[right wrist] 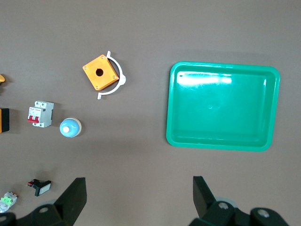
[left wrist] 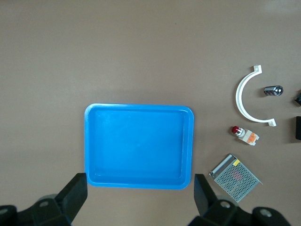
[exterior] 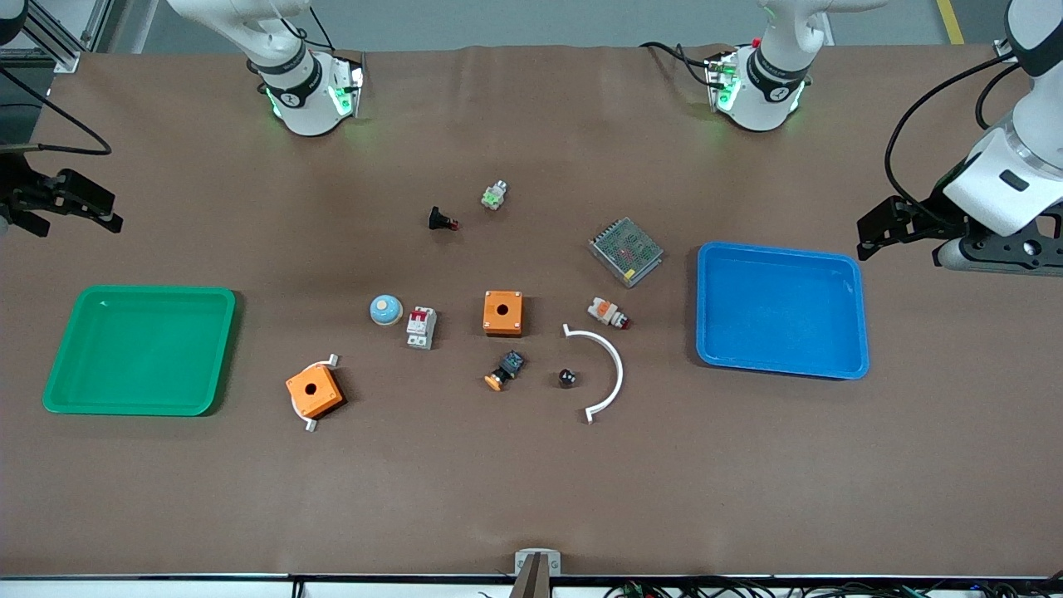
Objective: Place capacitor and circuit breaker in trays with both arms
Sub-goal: 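Move the right and left grippers from rest toward the parts, then lower the right gripper to the breaker while the left gripper reaches the capacitor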
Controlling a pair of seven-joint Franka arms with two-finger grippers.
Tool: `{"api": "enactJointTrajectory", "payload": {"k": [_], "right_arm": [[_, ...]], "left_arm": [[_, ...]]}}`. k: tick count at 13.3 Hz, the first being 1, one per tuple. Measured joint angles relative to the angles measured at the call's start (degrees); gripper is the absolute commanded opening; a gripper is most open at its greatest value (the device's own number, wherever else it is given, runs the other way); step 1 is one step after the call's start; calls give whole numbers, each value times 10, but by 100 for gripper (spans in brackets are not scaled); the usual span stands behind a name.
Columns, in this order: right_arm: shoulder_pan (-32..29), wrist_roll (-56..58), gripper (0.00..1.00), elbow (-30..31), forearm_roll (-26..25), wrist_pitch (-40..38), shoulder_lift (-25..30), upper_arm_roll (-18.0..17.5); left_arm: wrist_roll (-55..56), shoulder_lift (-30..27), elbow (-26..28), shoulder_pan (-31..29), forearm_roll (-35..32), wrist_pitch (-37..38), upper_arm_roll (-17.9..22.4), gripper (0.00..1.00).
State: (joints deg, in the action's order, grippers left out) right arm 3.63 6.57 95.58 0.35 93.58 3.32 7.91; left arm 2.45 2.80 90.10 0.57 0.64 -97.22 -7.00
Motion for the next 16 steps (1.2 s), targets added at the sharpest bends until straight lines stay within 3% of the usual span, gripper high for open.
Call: {"api": "enactJointTrajectory", "payload": {"k": [5,8,11,16], "right_arm": [[0,0,100,0,0,-1,0,0],[0,-2,100,1,7,4,0,-4],[21,-39,100,17,10,35,-1,-9],[117,-179,100,44,11,117,-57,-14]], "left_arm": [[0,8,4,7,0,0,-5,100],[31,45,5,41,32,-31,-10,100],[131,111,-5,110,34,-60,-12,100],[245,284,-101,212,33,-172,-13,99]]}}
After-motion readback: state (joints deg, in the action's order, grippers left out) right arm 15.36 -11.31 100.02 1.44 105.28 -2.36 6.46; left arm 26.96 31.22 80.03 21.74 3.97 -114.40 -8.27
